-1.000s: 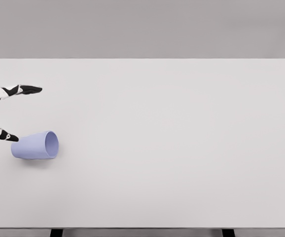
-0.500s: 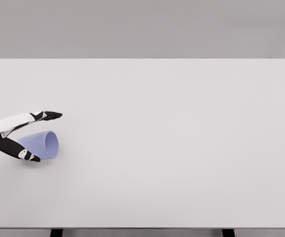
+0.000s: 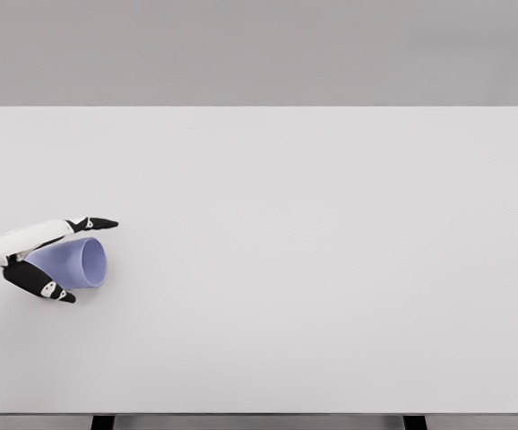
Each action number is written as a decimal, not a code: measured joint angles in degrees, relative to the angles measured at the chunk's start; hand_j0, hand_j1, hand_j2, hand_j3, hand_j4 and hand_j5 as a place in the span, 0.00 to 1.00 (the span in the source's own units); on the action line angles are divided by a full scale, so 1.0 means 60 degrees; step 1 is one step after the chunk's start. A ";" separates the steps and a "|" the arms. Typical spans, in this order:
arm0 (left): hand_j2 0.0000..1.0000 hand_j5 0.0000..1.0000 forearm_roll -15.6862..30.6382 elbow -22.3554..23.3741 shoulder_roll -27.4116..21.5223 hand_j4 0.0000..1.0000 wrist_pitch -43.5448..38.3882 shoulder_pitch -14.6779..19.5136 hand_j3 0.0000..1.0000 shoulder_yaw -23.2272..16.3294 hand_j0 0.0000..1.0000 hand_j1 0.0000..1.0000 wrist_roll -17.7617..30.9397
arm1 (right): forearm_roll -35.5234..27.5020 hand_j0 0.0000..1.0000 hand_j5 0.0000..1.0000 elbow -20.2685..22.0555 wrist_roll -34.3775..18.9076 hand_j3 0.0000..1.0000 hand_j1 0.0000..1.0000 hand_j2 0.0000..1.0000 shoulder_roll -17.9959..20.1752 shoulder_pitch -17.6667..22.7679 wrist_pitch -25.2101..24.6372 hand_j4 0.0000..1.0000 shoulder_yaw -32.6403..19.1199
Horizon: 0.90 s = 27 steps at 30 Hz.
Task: Flip the cup with left arm and place it on the table
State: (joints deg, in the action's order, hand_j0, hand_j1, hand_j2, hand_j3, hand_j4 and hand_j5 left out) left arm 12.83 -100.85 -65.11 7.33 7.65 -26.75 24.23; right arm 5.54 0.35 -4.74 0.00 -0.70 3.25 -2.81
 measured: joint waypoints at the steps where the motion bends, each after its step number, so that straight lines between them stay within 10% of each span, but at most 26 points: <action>1: 1.00 1.00 -0.0094 0.0003 0.0044 1.00 -0.0051 0.0000 1.00 0.0000 1.00 1.00 -0.0001 | 0.0000 1.00 1.00 0.0000 0.0000 1.00 1.00 1.00 0.0000 0.0000 0.0000 1.00 0.0000; 21: 1.00 1.00 -0.0840 0.0243 0.0562 1.00 -0.0206 0.0044 1.00 -0.0082 1.00 1.00 -0.0008 | 0.0000 1.00 1.00 0.0000 0.0000 1.00 1.00 1.00 0.0000 0.0000 -0.0001 1.00 0.0000; 27: 0.80 0.80 -0.0768 0.0281 0.0613 0.80 -0.0557 0.0074 0.80 -0.0125 0.80 0.80 -0.0015 | 0.0000 1.00 1.00 0.0000 0.0000 1.00 1.00 1.00 0.0000 0.0000 0.0002 1.00 0.0000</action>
State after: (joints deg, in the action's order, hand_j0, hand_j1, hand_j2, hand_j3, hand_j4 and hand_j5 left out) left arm 8.22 -99.16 -61.43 3.99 8.09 -27.50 24.14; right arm 5.54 0.35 -4.74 0.00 -0.70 3.26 -2.81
